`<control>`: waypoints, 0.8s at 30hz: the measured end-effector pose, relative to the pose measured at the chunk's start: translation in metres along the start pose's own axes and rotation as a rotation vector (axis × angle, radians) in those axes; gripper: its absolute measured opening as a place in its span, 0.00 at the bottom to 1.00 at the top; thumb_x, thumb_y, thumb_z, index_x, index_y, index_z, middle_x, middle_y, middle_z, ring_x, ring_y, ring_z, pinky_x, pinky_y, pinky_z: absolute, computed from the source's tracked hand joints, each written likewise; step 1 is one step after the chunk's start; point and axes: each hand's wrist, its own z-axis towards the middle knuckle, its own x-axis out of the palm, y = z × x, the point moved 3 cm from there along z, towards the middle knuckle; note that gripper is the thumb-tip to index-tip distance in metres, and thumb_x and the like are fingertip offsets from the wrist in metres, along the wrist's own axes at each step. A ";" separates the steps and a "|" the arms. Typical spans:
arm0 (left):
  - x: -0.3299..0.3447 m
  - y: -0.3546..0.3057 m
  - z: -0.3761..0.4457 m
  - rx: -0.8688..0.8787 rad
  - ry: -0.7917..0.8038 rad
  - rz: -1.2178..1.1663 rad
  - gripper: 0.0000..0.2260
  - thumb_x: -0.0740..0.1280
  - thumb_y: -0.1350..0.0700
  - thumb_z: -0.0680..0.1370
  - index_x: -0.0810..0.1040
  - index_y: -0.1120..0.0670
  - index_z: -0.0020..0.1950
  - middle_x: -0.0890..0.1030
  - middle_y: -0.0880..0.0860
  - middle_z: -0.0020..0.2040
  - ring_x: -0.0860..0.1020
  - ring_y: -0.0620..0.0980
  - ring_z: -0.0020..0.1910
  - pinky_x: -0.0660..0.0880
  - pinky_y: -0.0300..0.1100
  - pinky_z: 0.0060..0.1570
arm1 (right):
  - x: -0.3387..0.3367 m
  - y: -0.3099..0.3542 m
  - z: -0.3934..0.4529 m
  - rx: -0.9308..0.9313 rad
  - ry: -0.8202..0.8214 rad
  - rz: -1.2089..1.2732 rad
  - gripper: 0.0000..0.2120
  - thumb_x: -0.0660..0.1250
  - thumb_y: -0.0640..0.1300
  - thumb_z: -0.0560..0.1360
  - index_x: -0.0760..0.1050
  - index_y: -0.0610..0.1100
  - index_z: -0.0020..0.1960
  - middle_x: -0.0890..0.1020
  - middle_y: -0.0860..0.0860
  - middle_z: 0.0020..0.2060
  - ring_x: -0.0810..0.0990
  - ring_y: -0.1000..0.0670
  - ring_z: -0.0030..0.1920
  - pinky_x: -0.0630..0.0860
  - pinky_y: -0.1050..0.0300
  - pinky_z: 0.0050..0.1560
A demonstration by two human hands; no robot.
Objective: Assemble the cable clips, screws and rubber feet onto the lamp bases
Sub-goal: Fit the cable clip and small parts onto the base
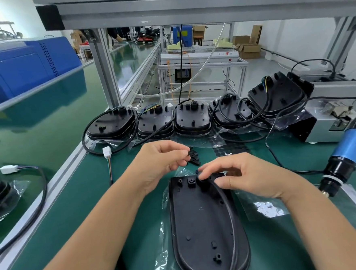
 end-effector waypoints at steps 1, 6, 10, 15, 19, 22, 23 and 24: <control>0.000 0.000 -0.001 -0.006 0.006 0.034 0.07 0.71 0.67 0.73 0.84 0.56 0.40 0.84 0.55 0.36 0.79 0.46 0.34 0.74 0.33 0.34 | 0.001 0.000 0.001 0.004 -0.012 0.010 0.14 0.68 0.41 0.76 0.81 0.60 0.54 0.82 0.58 0.58 0.77 0.57 0.62 0.73 0.55 0.63; -0.004 -0.007 -0.004 -0.043 0.049 0.158 0.05 0.72 0.69 0.72 0.83 0.59 0.43 0.82 0.57 0.35 0.78 0.49 0.35 0.74 0.38 0.39 | 0.010 0.001 0.008 -0.043 -0.070 -0.008 0.07 0.69 0.45 0.76 0.80 0.57 0.50 0.83 0.56 0.50 0.79 0.58 0.52 0.72 0.68 0.55; -0.008 -0.018 -0.007 -0.072 0.172 0.230 0.05 0.72 0.68 0.72 0.82 0.62 0.46 0.83 0.55 0.34 0.79 0.46 0.32 0.76 0.34 0.36 | 0.016 0.003 0.013 -0.044 -0.188 -0.031 0.05 0.70 0.44 0.76 0.78 0.55 0.45 0.83 0.55 0.42 0.79 0.58 0.45 0.72 0.67 0.50; -0.009 -0.027 -0.012 0.019 0.218 0.451 0.05 0.73 0.66 0.72 0.84 0.58 0.46 0.84 0.64 0.42 0.79 0.48 0.38 0.77 0.36 0.41 | 0.020 0.008 0.015 -0.039 -0.227 -0.065 0.06 0.70 0.46 0.76 0.77 0.54 0.41 0.82 0.55 0.39 0.78 0.59 0.41 0.74 0.65 0.48; -0.009 -0.032 -0.013 0.065 0.255 0.508 0.05 0.73 0.65 0.73 0.85 0.56 0.45 0.85 0.60 0.41 0.81 0.45 0.38 0.79 0.37 0.46 | 0.022 0.008 0.016 -0.008 -0.224 -0.076 0.06 0.69 0.48 0.76 0.77 0.53 0.41 0.81 0.56 0.39 0.77 0.59 0.40 0.74 0.63 0.47; -0.009 -0.034 -0.015 0.074 0.263 0.518 0.05 0.72 0.64 0.73 0.85 0.56 0.45 0.85 0.57 0.38 0.81 0.44 0.37 0.78 0.35 0.43 | 0.022 0.008 0.016 0.009 -0.224 -0.085 0.06 0.69 0.49 0.77 0.76 0.54 0.41 0.81 0.56 0.39 0.77 0.58 0.40 0.74 0.61 0.48; -0.008 -0.035 -0.016 0.075 0.275 0.524 0.04 0.72 0.64 0.73 0.84 0.56 0.45 0.85 0.55 0.36 0.81 0.44 0.36 0.77 0.34 0.41 | 0.023 0.008 0.015 0.012 -0.227 -0.087 0.06 0.69 0.49 0.77 0.76 0.55 0.40 0.80 0.57 0.38 0.77 0.59 0.40 0.74 0.61 0.48; -0.007 -0.036 -0.017 0.083 0.284 0.537 0.04 0.72 0.64 0.74 0.85 0.56 0.45 0.84 0.53 0.35 0.81 0.43 0.35 0.77 0.34 0.40 | 0.023 0.008 0.016 0.015 -0.229 -0.087 0.07 0.69 0.49 0.77 0.76 0.55 0.40 0.80 0.57 0.38 0.76 0.59 0.40 0.74 0.62 0.47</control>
